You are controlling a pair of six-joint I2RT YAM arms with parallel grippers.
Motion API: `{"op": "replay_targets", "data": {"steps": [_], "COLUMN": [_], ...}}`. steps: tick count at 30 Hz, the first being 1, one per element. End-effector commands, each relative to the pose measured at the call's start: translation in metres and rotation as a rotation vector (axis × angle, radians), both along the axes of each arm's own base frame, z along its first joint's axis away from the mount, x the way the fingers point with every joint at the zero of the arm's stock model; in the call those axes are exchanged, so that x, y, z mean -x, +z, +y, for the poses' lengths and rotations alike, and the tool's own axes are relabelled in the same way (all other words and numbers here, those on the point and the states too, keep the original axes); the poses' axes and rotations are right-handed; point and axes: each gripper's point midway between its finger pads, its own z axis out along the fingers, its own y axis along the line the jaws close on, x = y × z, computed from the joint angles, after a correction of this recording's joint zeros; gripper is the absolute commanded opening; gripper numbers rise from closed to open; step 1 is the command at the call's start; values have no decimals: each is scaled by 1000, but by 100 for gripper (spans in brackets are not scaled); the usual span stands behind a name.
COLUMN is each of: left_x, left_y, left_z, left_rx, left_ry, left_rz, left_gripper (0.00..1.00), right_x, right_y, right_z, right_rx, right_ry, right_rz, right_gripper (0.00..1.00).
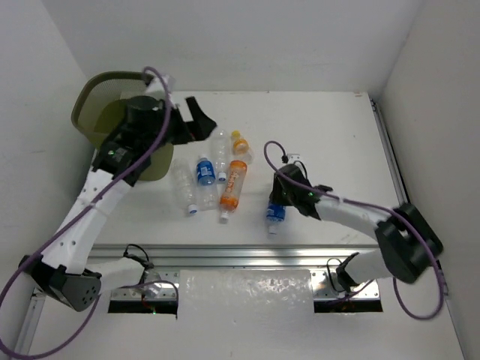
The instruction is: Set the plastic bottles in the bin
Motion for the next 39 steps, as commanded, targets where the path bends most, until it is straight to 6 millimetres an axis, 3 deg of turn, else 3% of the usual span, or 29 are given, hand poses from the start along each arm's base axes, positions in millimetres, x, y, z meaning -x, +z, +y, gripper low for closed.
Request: {"op": "replay_targets", "data": {"steps": [1, 2, 3, 4, 6, 7, 10, 17, 18, 19, 21, 22, 23, 24, 25, 27, 28, 30, 31, 32, 33, 34, 36, 37, 38, 39], "left_x": [14, 18, 29, 31, 49, 57, 76, 91, 90, 92, 89, 82, 78, 75, 53, 35, 9, -7, -14, -23, -20, -23, -18, -17, -17, -18], "left_y": [-4, -9, -15, -22, -38, -41, -49, -53, -52, -56, -52, -46, -42, -42, -37, -10, 2, 44, 79, 85, 110, 114, 135, 139, 143, 140], "left_z": [-61, -74, -97, -109, -141, -160, -190, -229, -232, -236, -237, -236, -233, -223, -209, -169, -132, -67, -29, 25, 54, 98, 141, 160, 192, 207], "left_rx": [102, 116, 140, 172, 204, 220, 224, 272, 274, 273, 274, 264, 252, 216, 170, 77, 21, -16, -2, -50, -42, -80, -80, -102, -117, -137], "left_ry": [-205, -249, -348, -391, -536, -600, -694, -816, -819, -841, -836, -799, -766, -716, -567, -372, -156, 62, 199, 385, 485, 616, 739, 793, 897, 939], "left_rz": [-5, 4, 26, 36, 87, 93, 111, 117, 108, 116, 116, 100, 91, 101, 65, 24, -15, -60, -121, -125, -168, -164, -197, -204, -206, -192], "left_gripper": [100, 100, 100, 100, 100, 100, 100, 97, 91, 66, 7, 0, 0, 0, 0, 0, 0, 0, 0, 0, 0, 0, 0, 0, 0, 0], "right_x": [-9, -1, 5, 17, 35, 40, 53, 83, 86, 87, 85, 81, 77, 67, 60, 45, 33, 24, 21, 17, 15, 13, 11, 6, 4, 2], "right_y": [68, 84, 131, 128, 169, 177, 204, 252, 256, 261, 270, 272, 272, 270, 258, 249, 232, 220, 210, 206, 207, 195, 187, 181, 177, 178], "right_z": [17, 26, 33, 30, 33, 33, 39, 61, 63, 63, 60, 56, 53, 45, 39, 24, 6, -5, -13, -12, -13, -11, -8, -2, 2, 10], "right_rx": [-62, -65, -147, -155, -213, -212, -258, -405, -424, -434, -440, -434, -428, -400, -366, -317, -239, -188, -144, -133, -125, -105, -90, -94, -95, -112], "right_ry": [216, 361, 414, 466, 555, 584, 648, 816, 827, 830, 796, 763, 731, 656, 606, 484, 372, 294, 258, 248, 241, 246, 252, 256, 262, 279], "right_rz": [-339, -425, -599, -633, -789, -820, -868, -951, -953, -964, -991, -995, -990, -984, -942, -889, -827, -763, -721, -697, -683, -634, -588, -555, -533, -517], "right_gripper": [10, 11, 12, 12, 12, 12, 12, 15, 15, 16, 30, 41, 56, 98, 99, 99, 99, 99, 99, 99, 99, 99, 99, 99, 99, 99]}}
